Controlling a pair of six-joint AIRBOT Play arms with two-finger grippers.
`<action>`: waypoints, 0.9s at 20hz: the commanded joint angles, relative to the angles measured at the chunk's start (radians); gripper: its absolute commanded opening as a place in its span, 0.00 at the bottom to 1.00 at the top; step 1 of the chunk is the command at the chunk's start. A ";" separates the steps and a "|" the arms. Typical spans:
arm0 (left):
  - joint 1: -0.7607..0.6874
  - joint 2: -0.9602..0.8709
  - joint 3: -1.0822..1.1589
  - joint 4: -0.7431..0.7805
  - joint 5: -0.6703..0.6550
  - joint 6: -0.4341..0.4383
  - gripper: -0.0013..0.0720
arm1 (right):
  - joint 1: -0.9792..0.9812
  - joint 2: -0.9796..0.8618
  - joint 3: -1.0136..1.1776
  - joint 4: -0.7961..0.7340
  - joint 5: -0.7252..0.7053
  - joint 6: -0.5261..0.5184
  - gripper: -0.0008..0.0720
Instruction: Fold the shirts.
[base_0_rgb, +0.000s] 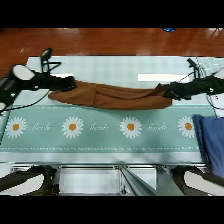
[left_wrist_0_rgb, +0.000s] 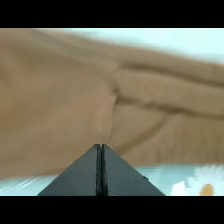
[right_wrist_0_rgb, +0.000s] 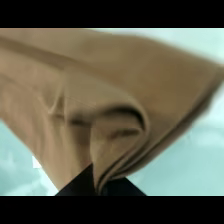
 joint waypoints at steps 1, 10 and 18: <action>-0.178 -0.111 0.080 -0.020 0.043 -0.014 0.04 | 0.004 0.335 -0.131 -0.120 0.022 0.093 0.04; -0.551 -0.579 0.561 -0.034 -0.184 -0.181 0.04 | 0.005 0.630 -0.169 0.059 0.067 0.151 0.04; -0.686 -0.677 0.622 -0.190 -0.198 -0.091 0.04 | 0.005 0.630 -0.169 0.068 0.060 0.142 0.04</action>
